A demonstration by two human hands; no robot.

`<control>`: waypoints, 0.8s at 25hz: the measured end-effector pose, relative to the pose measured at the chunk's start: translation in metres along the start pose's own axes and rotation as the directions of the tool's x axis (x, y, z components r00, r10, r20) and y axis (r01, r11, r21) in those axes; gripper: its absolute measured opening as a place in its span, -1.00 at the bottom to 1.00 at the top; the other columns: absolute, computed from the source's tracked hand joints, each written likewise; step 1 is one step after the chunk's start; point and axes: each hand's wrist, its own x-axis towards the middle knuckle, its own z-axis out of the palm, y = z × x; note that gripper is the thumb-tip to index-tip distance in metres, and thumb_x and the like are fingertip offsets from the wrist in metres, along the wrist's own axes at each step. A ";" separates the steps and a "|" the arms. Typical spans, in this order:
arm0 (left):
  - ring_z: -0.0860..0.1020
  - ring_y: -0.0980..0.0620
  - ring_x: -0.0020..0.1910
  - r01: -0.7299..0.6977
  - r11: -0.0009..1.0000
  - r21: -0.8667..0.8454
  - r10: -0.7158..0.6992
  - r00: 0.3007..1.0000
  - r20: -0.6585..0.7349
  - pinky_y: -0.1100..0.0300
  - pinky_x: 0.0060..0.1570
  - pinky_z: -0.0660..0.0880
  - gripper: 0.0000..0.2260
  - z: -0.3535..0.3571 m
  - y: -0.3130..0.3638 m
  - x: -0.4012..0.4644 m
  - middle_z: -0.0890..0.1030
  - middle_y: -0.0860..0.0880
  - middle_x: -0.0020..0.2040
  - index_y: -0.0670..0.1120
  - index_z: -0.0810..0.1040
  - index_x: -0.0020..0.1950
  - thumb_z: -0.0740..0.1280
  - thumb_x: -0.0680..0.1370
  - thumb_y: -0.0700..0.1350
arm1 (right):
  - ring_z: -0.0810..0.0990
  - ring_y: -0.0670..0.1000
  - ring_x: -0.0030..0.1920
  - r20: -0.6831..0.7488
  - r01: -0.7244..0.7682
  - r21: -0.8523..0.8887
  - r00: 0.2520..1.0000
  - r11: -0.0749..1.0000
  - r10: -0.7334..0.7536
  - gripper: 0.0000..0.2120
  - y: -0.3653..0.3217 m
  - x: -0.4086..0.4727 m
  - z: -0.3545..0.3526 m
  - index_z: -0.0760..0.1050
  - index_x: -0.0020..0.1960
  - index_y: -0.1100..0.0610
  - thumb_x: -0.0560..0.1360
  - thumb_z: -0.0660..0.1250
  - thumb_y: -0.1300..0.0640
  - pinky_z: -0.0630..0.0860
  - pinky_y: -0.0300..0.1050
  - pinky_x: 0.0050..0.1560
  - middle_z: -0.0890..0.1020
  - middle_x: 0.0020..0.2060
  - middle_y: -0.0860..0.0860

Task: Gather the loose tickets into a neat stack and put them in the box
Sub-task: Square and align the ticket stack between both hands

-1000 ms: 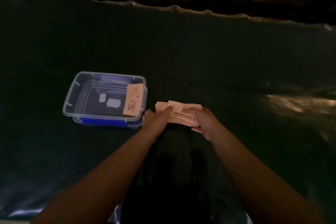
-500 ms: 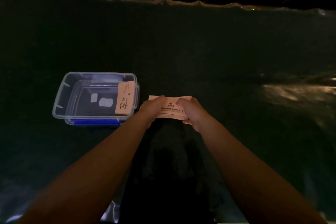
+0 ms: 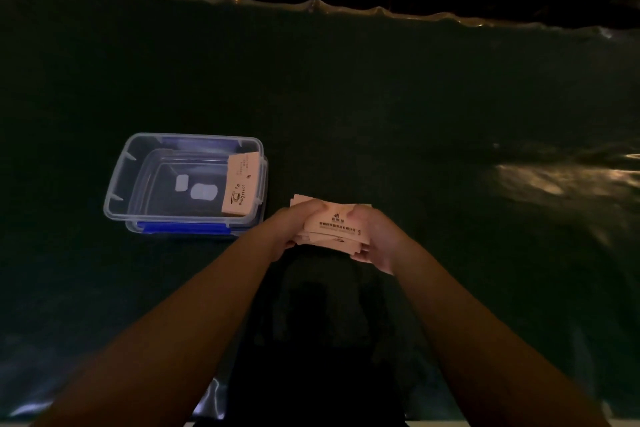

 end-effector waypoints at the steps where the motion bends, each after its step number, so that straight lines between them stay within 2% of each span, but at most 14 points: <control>1: 0.67 -0.07 0.13 -0.019 0.999 0.032 0.018 1.000 0.025 0.01 0.22 0.53 -0.66 -0.001 -0.005 -0.001 0.75 -0.08 0.10 -0.06 0.64 0.25 0.46 0.53 0.06 | 0.62 0.19 0.24 0.017 0.002 0.027 1.000 1.000 -0.002 -0.66 0.007 -0.001 -0.002 0.54 0.32 0.06 0.55 0.37 0.04 0.52 0.19 0.24 0.68 0.23 0.15; 3: 0.66 -0.09 0.18 -0.063 0.995 0.081 0.056 0.995 0.086 -0.09 0.33 0.51 -0.60 -0.004 -0.013 -0.004 0.74 -0.10 0.15 -0.08 0.60 0.32 0.49 0.51 -0.02 | 0.62 0.20 0.28 0.058 0.028 0.063 0.998 0.998 -0.032 -0.57 0.020 -0.003 -0.005 0.46 0.40 0.06 0.55 0.38 0.07 0.53 0.18 0.21 0.67 0.27 0.16; 4: 0.67 -0.10 0.19 -0.085 0.992 0.090 0.075 0.992 0.106 -0.11 0.31 0.54 -0.50 -0.005 -0.016 -0.004 0.72 -0.11 0.18 -0.09 0.53 0.39 0.52 0.47 -0.06 | 0.62 0.20 0.29 0.077 0.047 0.078 0.996 0.996 -0.053 -0.54 0.026 -0.003 -0.007 0.42 0.43 0.05 0.55 0.39 0.09 0.53 0.19 0.22 0.66 0.29 0.17; 6: 0.68 -0.08 0.17 -0.158 0.983 0.096 0.149 0.984 0.101 -0.03 0.11 0.65 -0.30 -0.010 -0.022 -0.008 0.66 -0.12 0.24 -0.08 0.37 0.49 0.59 0.41 -0.13 | 0.61 0.20 0.32 0.115 0.098 0.100 0.987 0.990 -0.109 -0.48 0.036 -0.006 -0.011 0.38 0.45 0.02 0.53 0.42 0.13 0.50 0.23 0.31 0.66 0.31 0.16; 7: 0.67 -0.06 0.15 -0.218 0.968 0.121 0.208 0.974 0.092 0.02 0.03 0.65 -0.25 -0.011 -0.022 -0.012 0.64 -0.09 0.26 -0.03 0.32 0.50 0.60 0.40 -0.16 | 0.61 0.20 0.33 0.136 0.127 0.109 0.981 0.986 -0.142 -0.43 0.041 -0.007 -0.013 0.38 0.46 0.02 0.49 0.46 0.15 0.50 0.26 0.35 0.66 0.33 0.16; 10: 0.64 0.02 0.16 -0.396 0.879 0.267 0.382 0.918 0.105 0.03 0.07 0.64 -0.25 -0.016 -0.021 -0.030 0.61 0.00 0.25 0.07 0.34 0.46 0.62 0.37 -0.19 | 0.62 0.19 0.34 0.190 0.222 0.086 0.953 0.971 -0.235 -0.20 0.049 -0.015 -0.022 0.34 0.52 -0.01 0.34 0.54 0.23 0.55 0.27 0.38 0.61 0.37 0.11; 12: 0.64 0.09 0.17 -0.489 0.782 0.387 0.467 0.870 0.155 0.14 0.03 0.62 -0.27 -0.019 -0.018 -0.041 0.63 0.03 0.21 0.10 0.37 0.41 0.63 0.35 -0.20 | 0.60 0.14 0.36 0.208 0.314 -0.083 0.933 0.946 -0.292 0.01 0.046 -0.022 -0.029 0.22 0.62 -0.04 0.30 0.63 0.24 0.54 0.22 0.41 0.54 0.41 0.07; 14: 0.62 0.13 0.19 -0.549 0.658 0.515 0.514 0.828 0.226 0.20 0.04 0.61 -0.26 -0.017 -0.015 -0.050 0.63 0.08 0.20 0.13 0.38 0.37 0.66 0.32 -0.18 | 0.47 0.06 0.46 0.214 0.421 -0.365 0.906 0.830 -0.365 0.11 0.040 -0.030 -0.032 0.17 0.65 -0.09 0.27 0.70 0.21 0.45 0.15 0.48 0.40 0.51 0.03; 16: 0.60 0.15 0.20 -0.589 0.526 0.614 0.534 0.790 0.301 0.13 0.16 0.60 -0.23 -0.009 -0.014 -0.059 0.60 0.12 0.22 0.17 0.37 0.35 0.69 0.26 -0.07 | 0.38 -0.09 0.47 0.294 0.524 -0.531 0.851 0.665 -0.436 0.10 0.035 -0.041 -0.023 0.17 0.63 -0.15 0.27 0.69 0.17 0.43 -0.11 0.40 0.32 0.55 -0.04; 17: 0.58 0.15 0.20 -0.609 0.470 0.639 0.543 0.770 0.334 0.08 0.21 0.58 -0.22 -0.006 -0.014 -0.061 0.58 0.13 0.23 0.18 0.37 0.34 0.70 0.23 0.00 | 0.46 -0.14 0.41 0.347 0.573 -0.524 0.819 0.630 -0.457 0.06 0.035 -0.044 -0.017 0.20 0.59 -0.17 0.27 0.68 0.19 0.47 -0.24 0.30 0.38 0.52 -0.05; 18: 0.56 0.14 0.21 -0.625 0.418 0.659 0.552 0.751 0.361 0.07 0.24 0.56 -0.20 -0.002 -0.015 -0.064 0.56 0.14 0.23 0.19 0.37 0.34 0.70 0.21 0.05 | 0.57 -0.17 0.33 0.383 0.609 -0.488 0.793 0.625 -0.474 -0.01 0.036 -0.045 -0.011 0.25 0.52 -0.19 0.28 0.68 0.24 0.52 -0.29 0.21 0.49 0.45 -0.04; 20: 0.53 0.14 0.22 -0.639 0.366 0.677 0.570 0.728 0.380 0.10 0.25 0.53 -0.16 0.000 -0.018 -0.069 0.51 0.14 0.25 0.19 0.32 0.39 0.69 0.22 0.06 | 0.71 -0.13 0.18 0.386 0.636 -0.422 0.771 0.646 -0.506 -0.12 0.040 -0.047 -0.004 0.36 0.38 -0.23 0.28 0.69 0.32 0.63 -0.17 0.19 0.67 0.24 -0.05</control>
